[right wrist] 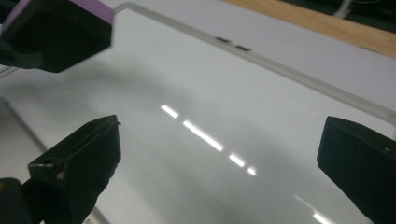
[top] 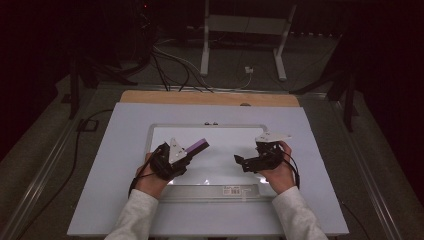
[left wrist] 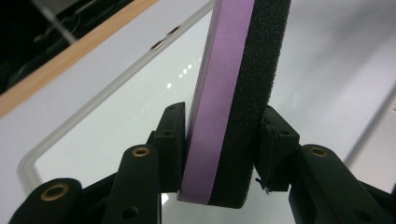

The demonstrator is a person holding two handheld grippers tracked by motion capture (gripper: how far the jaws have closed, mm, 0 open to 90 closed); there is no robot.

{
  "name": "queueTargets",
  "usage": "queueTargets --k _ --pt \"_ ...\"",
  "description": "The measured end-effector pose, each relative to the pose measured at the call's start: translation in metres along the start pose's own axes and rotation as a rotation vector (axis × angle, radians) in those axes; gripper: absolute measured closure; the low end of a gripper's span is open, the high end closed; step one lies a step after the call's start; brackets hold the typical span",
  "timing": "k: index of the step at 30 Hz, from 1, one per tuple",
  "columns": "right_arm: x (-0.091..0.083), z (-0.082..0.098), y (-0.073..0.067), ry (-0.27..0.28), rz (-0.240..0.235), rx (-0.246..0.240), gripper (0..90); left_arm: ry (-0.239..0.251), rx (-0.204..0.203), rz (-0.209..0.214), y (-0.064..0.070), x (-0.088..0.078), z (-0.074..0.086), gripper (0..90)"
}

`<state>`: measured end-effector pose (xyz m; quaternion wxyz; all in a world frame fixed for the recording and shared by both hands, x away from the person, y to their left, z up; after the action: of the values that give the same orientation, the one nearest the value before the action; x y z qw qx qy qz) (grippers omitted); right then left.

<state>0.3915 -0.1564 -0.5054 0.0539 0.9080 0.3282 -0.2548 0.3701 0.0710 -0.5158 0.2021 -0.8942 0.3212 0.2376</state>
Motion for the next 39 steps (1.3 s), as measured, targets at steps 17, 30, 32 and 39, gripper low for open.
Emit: queueTargets --k 17,30,32,39 --pt "-0.025 0.017 0.028 0.073 0.128 0.034 0.1 -0.112 -0.316 -0.221 -0.059 -0.001 0.032 60.1" --pt "-0.029 0.015 0.026 0.092 0.136 0.010 0.1 -0.192 -0.526 -0.353 -0.091 0.016 0.054 60.1" --pt "-0.030 0.015 0.027 0.099 0.138 0.011 0.1 -0.201 -0.549 -0.363 -0.094 0.017 0.057 60.1" --pt "-0.031 0.014 0.027 0.104 0.141 0.014 0.1 -0.213 -0.625 -0.380 -0.100 0.022 0.061 60.3"
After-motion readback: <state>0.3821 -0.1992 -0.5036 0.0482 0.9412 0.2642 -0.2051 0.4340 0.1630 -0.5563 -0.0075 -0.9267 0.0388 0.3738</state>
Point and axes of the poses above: each handheld gripper's, and its own axes: x roughly forward along the jaws, z roughly out of its underside, y roughly to its right, the point moved 10 cm from there along x, roughly forward along the jaws, and after that the axes turned 7 degrees about y, right-handed, at the moved point
